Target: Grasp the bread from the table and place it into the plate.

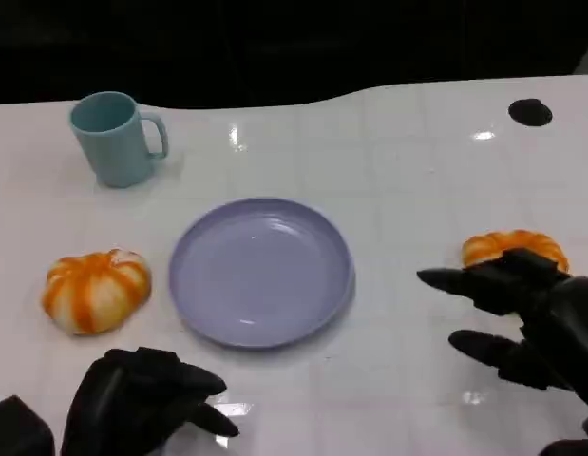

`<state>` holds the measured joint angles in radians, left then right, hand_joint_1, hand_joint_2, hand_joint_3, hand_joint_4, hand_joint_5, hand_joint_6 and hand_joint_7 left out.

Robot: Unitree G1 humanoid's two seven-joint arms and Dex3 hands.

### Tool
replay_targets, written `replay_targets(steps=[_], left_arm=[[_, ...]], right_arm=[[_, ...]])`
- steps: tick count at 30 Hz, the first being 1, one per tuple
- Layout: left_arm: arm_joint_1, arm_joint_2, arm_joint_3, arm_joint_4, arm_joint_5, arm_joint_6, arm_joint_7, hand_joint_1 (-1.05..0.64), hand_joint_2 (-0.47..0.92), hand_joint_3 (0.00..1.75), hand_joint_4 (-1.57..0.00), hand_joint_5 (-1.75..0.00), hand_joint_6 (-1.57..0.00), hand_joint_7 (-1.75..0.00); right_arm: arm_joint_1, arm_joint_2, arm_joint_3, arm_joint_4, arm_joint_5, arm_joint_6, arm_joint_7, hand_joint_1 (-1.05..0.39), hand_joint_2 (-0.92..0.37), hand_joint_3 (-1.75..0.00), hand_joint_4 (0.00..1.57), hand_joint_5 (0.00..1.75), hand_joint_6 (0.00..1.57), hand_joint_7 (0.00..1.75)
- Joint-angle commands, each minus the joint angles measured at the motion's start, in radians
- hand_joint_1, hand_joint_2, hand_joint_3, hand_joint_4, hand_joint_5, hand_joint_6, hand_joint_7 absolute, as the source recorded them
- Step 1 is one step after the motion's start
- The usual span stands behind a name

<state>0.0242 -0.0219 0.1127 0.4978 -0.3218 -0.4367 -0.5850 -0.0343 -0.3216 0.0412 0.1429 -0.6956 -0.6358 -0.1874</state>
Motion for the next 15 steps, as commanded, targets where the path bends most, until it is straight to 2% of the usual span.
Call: replay_targets(steps=[1, 4, 9, 15], left_arm=[[0.001, 0.014, 0.002, -0.008, -0.004, 0.001, -0.004, -1.05, 0.77, 0.00, -1.57, -0.35, -1.57, -0.14], [0.003, 0.013, 0.000, -0.010, -0.002, 0.000, -0.001, -1.05, 0.77, 0.00, -1.57, -0.35, -1.57, -0.14], [0.002, 0.012, 0.000, -0.007, -0.001, -0.002, 0.000, -1.05, 0.77, 0.00, -1.57, -0.35, -1.57, -0.14], [0.003, 0.011, -0.001, -0.012, 0.000, 0.004, 0.007, -1.05, 0.77, 0.00, -1.57, -0.36, -1.57, -0.15]], right_arm=[[0.000, -0.058, -0.009, -0.077, -0.100, 0.104, -0.029, -0.47, -0.89, -0.04, 0.23, 0.52, 0.54, 0.00], [0.001, -0.084, -0.001, -0.126, -0.172, 0.190, -0.020, -0.50, -0.88, -0.02, 0.19, 0.52, 0.50, 0.00], [0.008, -0.116, 0.021, -0.222, -0.275, 0.348, 0.056, -0.58, -0.92, -0.03, 0.01, 0.60, 0.37, 0.00], [0.001, -0.134, 0.056, -0.302, -0.318, 0.488, 0.186, -0.60, -0.90, -0.02, 0.00, 0.51, 0.32, 0.00]])
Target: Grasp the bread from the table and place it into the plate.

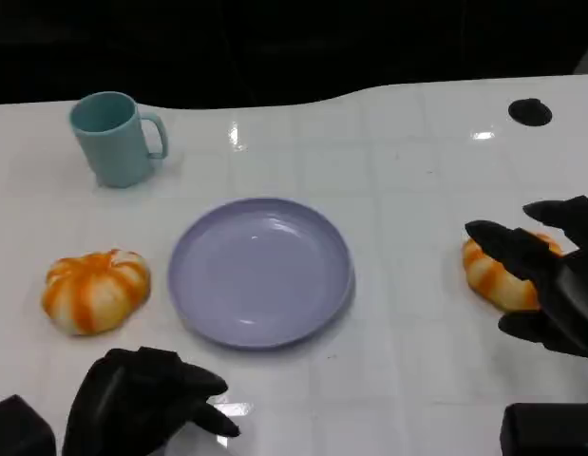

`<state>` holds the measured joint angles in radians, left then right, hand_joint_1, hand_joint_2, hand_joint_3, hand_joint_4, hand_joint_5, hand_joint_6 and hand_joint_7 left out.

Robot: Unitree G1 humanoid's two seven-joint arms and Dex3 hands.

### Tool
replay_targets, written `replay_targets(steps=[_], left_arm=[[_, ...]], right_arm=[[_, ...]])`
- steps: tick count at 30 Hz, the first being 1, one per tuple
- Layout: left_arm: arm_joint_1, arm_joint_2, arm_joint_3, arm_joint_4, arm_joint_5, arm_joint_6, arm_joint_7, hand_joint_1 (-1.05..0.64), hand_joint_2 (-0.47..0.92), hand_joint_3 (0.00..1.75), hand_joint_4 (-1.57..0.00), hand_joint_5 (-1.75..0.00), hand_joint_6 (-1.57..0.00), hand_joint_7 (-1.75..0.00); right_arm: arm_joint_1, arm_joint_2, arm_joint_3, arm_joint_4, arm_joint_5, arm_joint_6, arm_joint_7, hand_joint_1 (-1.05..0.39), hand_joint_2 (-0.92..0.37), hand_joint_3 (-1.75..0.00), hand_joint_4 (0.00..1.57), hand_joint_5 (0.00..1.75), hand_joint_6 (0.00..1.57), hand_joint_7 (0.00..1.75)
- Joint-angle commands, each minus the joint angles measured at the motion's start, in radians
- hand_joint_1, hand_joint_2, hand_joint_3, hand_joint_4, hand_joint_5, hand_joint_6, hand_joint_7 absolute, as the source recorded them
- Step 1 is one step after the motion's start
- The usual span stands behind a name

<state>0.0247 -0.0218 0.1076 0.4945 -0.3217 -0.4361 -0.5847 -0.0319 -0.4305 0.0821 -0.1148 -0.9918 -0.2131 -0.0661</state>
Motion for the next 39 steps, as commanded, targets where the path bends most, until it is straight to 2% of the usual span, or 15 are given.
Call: replay_targets(steps=[1, 6, 13, 19, 29, 39], left_arm=[[0.002, 0.010, 0.004, -0.007, 0.000, 0.003, 0.007, -1.05, 0.77, 0.00, -1.57, -0.36, -1.57, -0.15], [0.002, 0.007, 0.004, -0.008, 0.000, -0.001, 0.009, -1.05, 0.77, 0.00, -1.57, -0.36, -1.57, -0.15], [0.009, 0.006, 0.004, -0.019, -0.003, 0.008, 0.009, -1.05, 0.76, 0.00, -1.57, -0.37, -1.57, -0.15], [0.015, 0.005, 0.003, -0.029, -0.002, 0.007, 0.008, -1.05, 0.77, 0.00, -1.57, -0.37, -1.57, -0.15], [0.022, 0.004, 0.003, -0.036, 0.000, 0.003, 0.007, -1.05, 0.77, 0.00, -1.57, -0.37, -1.57, -0.16], [0.027, 0.004, 0.005, -0.044, -0.005, 0.012, 0.008, -1.05, 0.76, 0.00, -1.57, -0.37, -1.57, -0.15]], right_arm=[[-0.007, -0.028, 0.023, -0.048, -0.030, 0.084, 0.083, -0.60, -0.89, -0.02, 0.00, 0.50, 0.32, 0.01], [-0.043, -0.038, 0.059, -0.032, -0.051, 0.136, 0.124, -0.60, -0.87, 0.00, 0.00, 0.50, 0.34, 0.01], [-0.123, -0.039, 0.134, 0.063, -0.095, 0.189, 0.136, -0.57, -0.84, 0.00, 0.04, 0.54, 0.37, 0.02], [-0.190, -0.023, 0.197, 0.173, -0.120, 0.228, 0.108, -0.52, -0.80, 0.00, 0.25, 0.31, 0.44, 0.01], [-0.301, -0.006, 0.283, 0.401, -0.118, 0.288, 0.048, -0.50, -0.80, 0.00, 0.30, 0.21, 0.43, 0.00], [-0.364, -0.005, 0.319, 0.554, -0.059, 0.295, -0.001, -0.50, -0.82, 0.00, 0.35, 0.13, 0.43, 0.01]])
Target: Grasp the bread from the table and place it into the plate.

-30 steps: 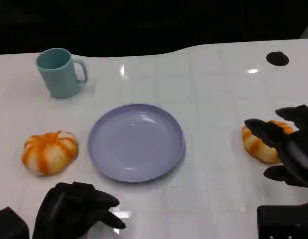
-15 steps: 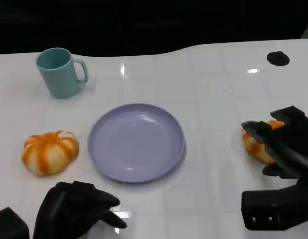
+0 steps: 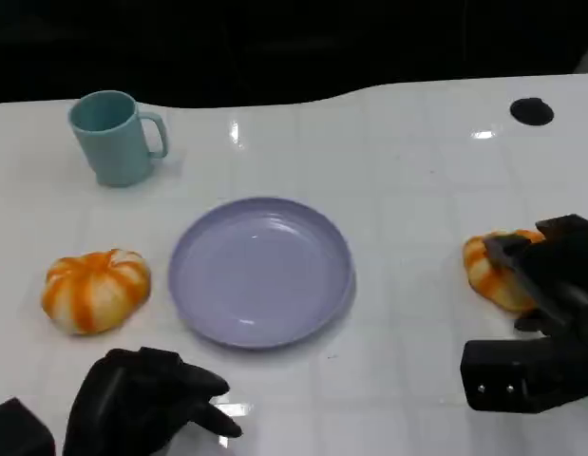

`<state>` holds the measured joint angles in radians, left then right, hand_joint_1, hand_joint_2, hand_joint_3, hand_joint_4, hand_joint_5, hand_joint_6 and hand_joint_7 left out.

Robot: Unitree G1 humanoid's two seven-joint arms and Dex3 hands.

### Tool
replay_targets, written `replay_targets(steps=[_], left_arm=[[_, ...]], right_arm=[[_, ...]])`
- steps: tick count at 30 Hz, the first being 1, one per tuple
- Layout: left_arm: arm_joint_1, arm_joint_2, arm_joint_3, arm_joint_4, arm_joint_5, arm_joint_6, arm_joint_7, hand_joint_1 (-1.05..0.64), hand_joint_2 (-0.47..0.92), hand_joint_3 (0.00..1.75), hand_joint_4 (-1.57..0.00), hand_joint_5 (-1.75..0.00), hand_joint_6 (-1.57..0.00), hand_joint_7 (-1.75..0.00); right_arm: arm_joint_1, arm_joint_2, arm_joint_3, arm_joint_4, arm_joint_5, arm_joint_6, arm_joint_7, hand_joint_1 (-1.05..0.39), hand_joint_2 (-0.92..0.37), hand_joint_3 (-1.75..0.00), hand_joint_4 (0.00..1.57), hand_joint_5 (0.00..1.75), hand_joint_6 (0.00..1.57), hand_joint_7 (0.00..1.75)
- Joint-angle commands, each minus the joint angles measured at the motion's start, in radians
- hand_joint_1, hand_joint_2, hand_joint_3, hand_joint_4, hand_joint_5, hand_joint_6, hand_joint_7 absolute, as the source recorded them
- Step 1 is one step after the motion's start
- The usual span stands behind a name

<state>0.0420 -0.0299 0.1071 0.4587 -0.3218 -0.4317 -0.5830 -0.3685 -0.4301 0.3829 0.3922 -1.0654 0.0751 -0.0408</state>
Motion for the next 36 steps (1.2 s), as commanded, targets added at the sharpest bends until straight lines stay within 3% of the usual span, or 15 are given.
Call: replay_targets(steps=[1, 4, 5, 8, 11, 12, 15, 17, 21, 26, 31, 32, 33, 34, 36], left_arm=[[0.010, 0.012, 0.005, -0.009, -0.004, 0.009, 0.007, -1.05, 0.76, 0.00, -1.57, -0.37, -1.57, -0.16], [0.011, 0.012, 0.004, -0.010, -0.001, 0.008, 0.010, -1.05, 0.76, 0.00, -1.57, -0.37, -1.57, -0.16], [0.012, 0.011, 0.004, -0.011, -0.001, 0.009, 0.010, -1.05, 0.76, 0.00, -1.57, -0.37, -1.57, -0.16], [0.013, 0.010, 0.004, -0.013, -0.001, 0.010, 0.012, -1.05, 0.77, 0.00, -1.57, -0.37, -1.57, -0.16], [0.010, 0.011, 0.006, -0.008, -0.002, 0.008, 0.009, -1.05, 0.77, 0.00, -1.57, -0.38, -1.57, -0.16], [0.009, 0.012, 0.006, -0.007, -0.002, 0.007, 0.009, -1.05, 0.77, 0.00, -1.57, -0.38, -1.57, -0.16], [0.008, 0.013, 0.007, -0.005, -0.004, 0.006, 0.005, -1.05, 0.77, 0.00, -1.57, -0.37, -1.57, -0.16], [0.012, 0.010, 0.007, -0.008, -0.005, 0.008, 0.007, -1.05, 0.77, 0.00, -1.57, -0.37, -1.57, -0.16], [0.019, 0.005, 0.006, -0.018, -0.007, 0.007, 0.010, -1.05, 0.76, 0.00, -1.57, -0.37, -1.57, -0.16], [0.032, 0.005, 0.003, -0.041, -0.014, 0.023, 0.006, -1.05, 0.76, 0.00, -1.57, -0.37, -1.57, -0.16], [0.037, 0.006, 0.000, -0.044, -0.005, 0.017, 0.008, -1.05, 0.76, 0.00, -1.57, -0.37, -1.57, -0.16], [0.038, 0.005, 0.000, -0.047, -0.006, 0.020, 0.008, -1.05, 0.76, 0.00, -1.57, -0.37, -1.57, -0.16], [0.038, 0.005, -0.001, -0.050, -0.007, 0.023, 0.008, -1.05, 0.76, 0.00, -1.57, -0.37, -1.57, -0.16], [0.039, 0.003, -0.001, -0.053, -0.009, 0.028, 0.009, -1.05, 0.76, 0.00, -1.57, -0.37, -1.57, -0.16], [0.039, 0.001, -0.002, -0.056, -0.010, 0.033, 0.010, -1.05, 0.75, 0.00, -1.57, -0.37, -1.57, -0.16]], right_arm=[[-0.034, -0.004, 0.022, 0.061, 0.022, 0.004, -0.033, -0.48, -0.83, 0.00, 0.44, 0.15, 0.49, 0.03], [-0.045, 0.010, 0.002, 0.097, 0.102, -0.030, -0.044, -0.32, -0.85, -0.01, 0.88, 0.36, 0.67, 0.06], [-0.047, 0.010, 0.000, 0.109, 0.121, -0.045, -0.056, -0.23, -0.85, 0.00, 0.93, 0.88, 0.85, 0.06], [-0.053, -0.004, 0.013, 0.150, 0.148, -0.119, -0.144, -0.14, -0.83, 0.00, 0.98, 1.40, 1.19, 0.11], [-0.054, -0.015, 0.021, 0.182, 0.160, -0.186, -0.220, -0.13, -0.86, -0.01, 0.90, 1.64, 1.32, 0.18], [-0.055, -0.016, 0.023, 0.186, 0.161, -0.194, -0.234, -0.13, -0.87, -0.01, 0.87, 1.69, 1.28, 0.32], [-0.054, -0.016, 0.028, 0.200, 0.160, -0.220, -0.289, -0.11, -0.86, 0.00, 0.84, 1.74, 1.03, 0.87], [-0.051, -0.016, 0.028, 0.208, 0.167, -0.241, -0.324, -0.09, -0.83, 0.00, 0.85, 1.74, 0.97, 1.01], [-0.042, -0.013, 0.018, 0.210, 0.188, -0.266, -0.352, -0.06, -0.80, 0.00, 0.85, 1.75, 0.96, 1.03], [-0.031, -0.004, -0.002, 0.236, 0.233, -0.401, -0.517, 0.05, -0.79, -0.02, 0.93, 1.74, 1.01, 1.19], [-0.008, -0.001, -0.023, 0.199, 0.287, -0.466, -0.542, 0.06, -0.81, -0.06, 0.97, 1.75, 1.01, 1.23], [-0.004, -0.001, -0.027, 0.192, 0.294, -0.476, -0.543, 0.07, -0.71, -0.27, 0.98, 1.74, 1.04, 1.18], [-0.002, 0.000, -0.030, 0.188, 0.300, -0.490, -0.550, 0.09, -0.45, -0.76, 1.00, 1.73, 1.06, 1.16], [0.000, 0.001, -0.035, 0.182, 0.307, -0.502, -0.552, 0.11, -0.32, -0.98, 1.02, 1.72, 1.07, 1.16], [0.003, 0.003, -0.042, 0.175, 0.317, -0.527, -0.556, 0.14, -0.20, -1.18, 1.03, 1.72, 1.07, 1.20]])
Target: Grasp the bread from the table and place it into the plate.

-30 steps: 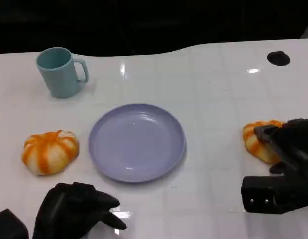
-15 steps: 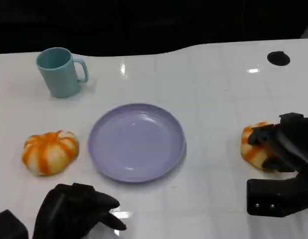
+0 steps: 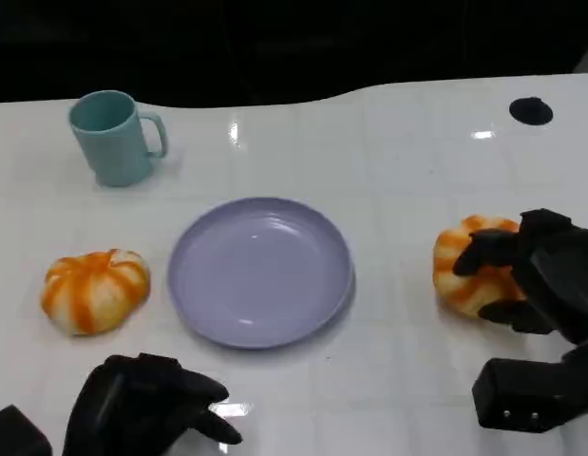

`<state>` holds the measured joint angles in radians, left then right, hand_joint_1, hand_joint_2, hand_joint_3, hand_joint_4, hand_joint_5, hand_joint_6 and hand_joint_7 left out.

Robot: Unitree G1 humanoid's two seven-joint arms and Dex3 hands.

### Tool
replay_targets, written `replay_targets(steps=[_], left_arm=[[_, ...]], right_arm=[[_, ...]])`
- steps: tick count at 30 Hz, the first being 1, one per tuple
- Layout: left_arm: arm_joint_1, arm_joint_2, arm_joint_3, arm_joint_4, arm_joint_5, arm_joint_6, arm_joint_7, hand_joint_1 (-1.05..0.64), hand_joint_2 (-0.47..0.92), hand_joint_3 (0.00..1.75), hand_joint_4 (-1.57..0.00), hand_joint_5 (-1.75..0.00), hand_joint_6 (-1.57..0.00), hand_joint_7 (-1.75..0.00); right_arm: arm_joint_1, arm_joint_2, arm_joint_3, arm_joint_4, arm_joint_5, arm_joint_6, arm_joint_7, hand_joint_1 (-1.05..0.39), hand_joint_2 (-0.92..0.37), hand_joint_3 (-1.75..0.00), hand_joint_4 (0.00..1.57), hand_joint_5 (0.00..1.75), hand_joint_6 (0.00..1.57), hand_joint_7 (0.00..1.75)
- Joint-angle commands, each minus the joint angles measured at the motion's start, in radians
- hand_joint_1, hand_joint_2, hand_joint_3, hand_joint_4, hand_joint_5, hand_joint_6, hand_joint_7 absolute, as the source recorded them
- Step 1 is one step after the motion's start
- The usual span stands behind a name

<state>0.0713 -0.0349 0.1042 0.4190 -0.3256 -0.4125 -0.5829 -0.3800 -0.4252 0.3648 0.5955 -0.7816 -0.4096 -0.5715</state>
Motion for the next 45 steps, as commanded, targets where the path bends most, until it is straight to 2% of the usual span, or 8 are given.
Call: replay_targets(steps=[1, 7, 15, 23, 29, 37, 41, 45], left_arm=[[0.009, 0.005, 0.000, -0.016, -0.004, 0.013, 0.012, -1.05, 0.76, 0.00, -1.57, -0.37, -1.57, -0.16], [0.005, 0.002, -0.003, -0.010, 0.010, 0.003, 0.022, -1.05, 0.76, 0.00, -1.57, -0.37, -1.57, -0.15], [-0.002, 0.005, 0.001, 0.001, 0.010, 0.005, 0.023, -1.05, 0.75, 0.00, -1.57, -0.37, -1.57, -0.16], [-0.014, 0.006, 0.001, 0.025, 0.024, -0.023, 0.024, -1.05, 0.77, 0.01, -1.57, -0.37, -1.57, -0.15], [-0.017, 0.004, 0.000, 0.027, 0.020, -0.019, 0.025, -1.05, 0.76, 0.00, -1.57, -0.36, -1.57, -0.16], [-0.020, 0.004, -0.001, 0.032, 0.022, -0.019, 0.025, -1.05, 0.76, 0.00, -1.57, -0.36, -1.57, -0.16], [-0.024, 0.004, -0.001, 0.041, 0.021, -0.030, 0.020, -1.05, 0.77, 0.00, -1.57, -0.36, -1.57, -0.16], [-0.024, 0.003, -0.003, 0.043, 0.023, -0.032, 0.022, -1.05, 0.77, 0.00, -1.57, -0.36, -1.57, -0.15]], right_arm=[[0.017, 0.001, -0.028, -0.030, 0.043, -0.058, -0.028, 0.15, -0.18, -1.23, 1.03, 1.72, 1.05, 1.24], [0.032, 0.037, -0.044, -0.077, 0.121, -0.146, 0.020, 0.20, -0.11, -1.45, 1.05, 1.75, 0.99, 1.43], [-0.004, 0.137, -0.038, -0.098, 0.153, -0.150, 0.083, 0.19, -0.12, -1.55, 1.06, 1.75, 0.94, 1.53], [-0.120, 0.239, -0.018, 0.022, 0.116, -0.150, 0.047, 0.07, -0.06, -1.64, 1.09, 1.75, 0.94, 1.52], [-0.204, 0.314, 0.003, 0.133, 0.120, -0.163, 0.037, -0.02, -0.15, -1.53, 1.03, 1.75, 0.92, 1.50], [-0.261, 0.389, 0.031, 0.251, 0.134, -0.202, 0.049, 0.02, -0.31, -1.35, 0.99, 1.75, 0.89, 1.46], [-0.277, 0.425, 0.039, 0.289, 0.149, -0.192, 0.080, 0.01, -0.32, -1.32, 0.95, 1.75, 0.85, 1.45], [-0.281, 0.443, 0.039, 0.295, 0.157, -0.166, 0.119, -0.01, -0.31, -1.29, 0.86, 1.63, 0.84, 1.16]])
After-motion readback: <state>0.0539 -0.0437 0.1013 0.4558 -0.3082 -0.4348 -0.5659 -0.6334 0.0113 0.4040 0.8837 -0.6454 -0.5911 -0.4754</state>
